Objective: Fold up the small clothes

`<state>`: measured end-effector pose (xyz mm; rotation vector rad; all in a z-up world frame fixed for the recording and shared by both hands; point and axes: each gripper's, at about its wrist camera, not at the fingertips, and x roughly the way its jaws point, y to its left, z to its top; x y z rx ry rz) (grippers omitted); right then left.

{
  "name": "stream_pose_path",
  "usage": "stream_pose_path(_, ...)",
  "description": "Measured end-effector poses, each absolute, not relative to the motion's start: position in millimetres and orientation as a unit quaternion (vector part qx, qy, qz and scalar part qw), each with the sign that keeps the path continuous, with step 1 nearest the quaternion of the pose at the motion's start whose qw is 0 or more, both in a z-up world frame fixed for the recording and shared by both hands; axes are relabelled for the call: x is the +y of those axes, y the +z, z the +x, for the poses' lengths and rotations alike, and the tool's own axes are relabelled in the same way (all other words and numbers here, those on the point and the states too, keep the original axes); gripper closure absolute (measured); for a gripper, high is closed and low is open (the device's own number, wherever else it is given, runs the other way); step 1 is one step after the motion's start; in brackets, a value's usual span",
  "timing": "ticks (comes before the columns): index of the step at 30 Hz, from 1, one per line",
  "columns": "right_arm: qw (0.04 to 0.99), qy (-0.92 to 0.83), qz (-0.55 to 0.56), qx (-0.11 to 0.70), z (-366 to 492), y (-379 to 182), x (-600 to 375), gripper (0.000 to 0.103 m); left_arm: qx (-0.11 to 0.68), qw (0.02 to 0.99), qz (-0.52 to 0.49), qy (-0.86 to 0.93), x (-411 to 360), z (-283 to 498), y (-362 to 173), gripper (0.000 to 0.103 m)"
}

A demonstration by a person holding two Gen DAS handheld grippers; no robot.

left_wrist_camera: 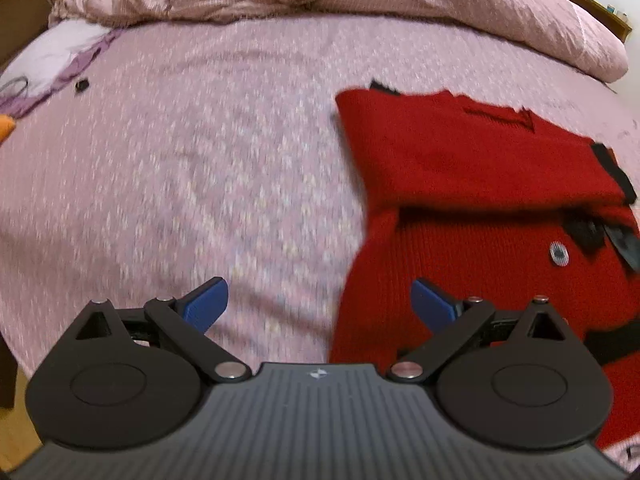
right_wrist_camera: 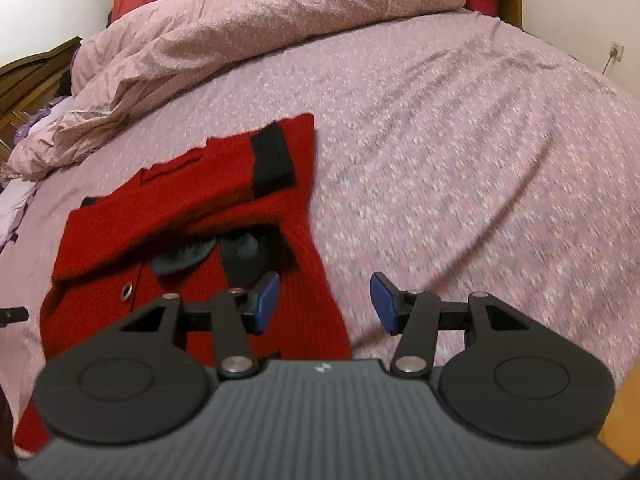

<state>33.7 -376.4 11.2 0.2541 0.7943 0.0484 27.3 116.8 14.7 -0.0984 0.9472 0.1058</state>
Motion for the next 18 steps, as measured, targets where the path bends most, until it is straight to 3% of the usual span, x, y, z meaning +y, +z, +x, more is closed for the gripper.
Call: stream_pose_path(18,0.879,0.052,0.157,0.448,-34.7,-22.8,-392.2,0.05,0.513,0.856,-0.072,0.01,107.9,-40.2,-19.9,0.004)
